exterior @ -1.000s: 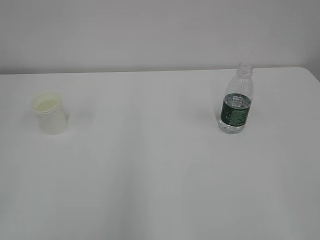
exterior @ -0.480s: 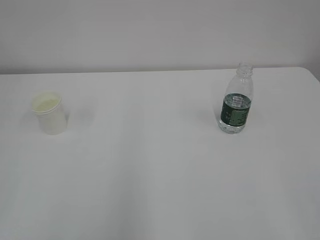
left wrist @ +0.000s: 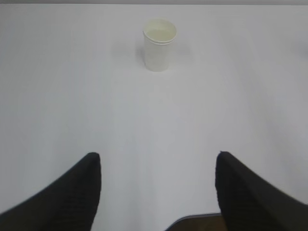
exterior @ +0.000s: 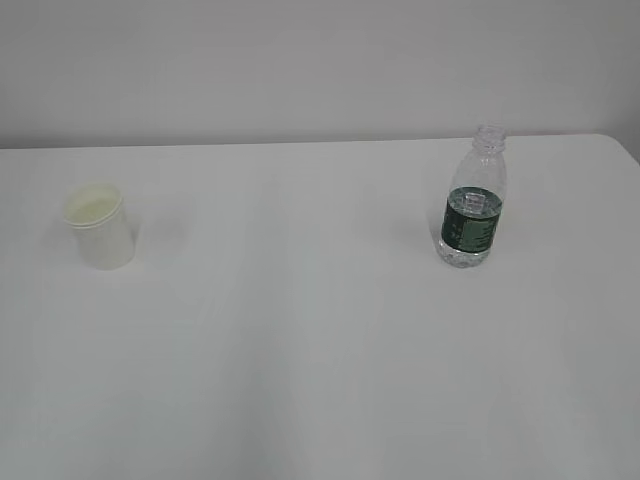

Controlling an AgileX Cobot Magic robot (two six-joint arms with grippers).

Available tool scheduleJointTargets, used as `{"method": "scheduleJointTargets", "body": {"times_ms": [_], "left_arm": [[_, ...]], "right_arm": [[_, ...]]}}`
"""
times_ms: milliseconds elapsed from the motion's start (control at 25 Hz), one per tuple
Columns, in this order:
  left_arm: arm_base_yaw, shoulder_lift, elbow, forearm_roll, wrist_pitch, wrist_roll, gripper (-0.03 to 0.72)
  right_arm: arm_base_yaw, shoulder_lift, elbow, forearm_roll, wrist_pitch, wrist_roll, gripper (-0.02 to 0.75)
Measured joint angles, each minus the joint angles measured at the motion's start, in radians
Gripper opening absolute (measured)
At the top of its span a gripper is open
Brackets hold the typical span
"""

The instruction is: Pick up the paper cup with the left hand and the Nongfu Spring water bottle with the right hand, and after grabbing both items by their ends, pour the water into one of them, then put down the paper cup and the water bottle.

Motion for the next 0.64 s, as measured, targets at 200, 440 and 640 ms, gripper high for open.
{"method": "scheduleJointTargets", "body": {"times_ms": [200,440,640], "left_arm": [[0.000,0.000,0.000,0.000,0.000,0.000,0.512],[0.000,0.000,0.000,0.000,0.000,0.000,0.504],[0.000,0.000,0.000,0.000,0.000,0.000,0.503]], "right_arm": [[0.000,0.000,0.000,0.000,0.000,0.000,0.587],[0.000,0.000,0.000,0.000,0.000,0.000,0.587],[0.000,0.000,0.000,0.000,0.000,0.000,0.587]]}}
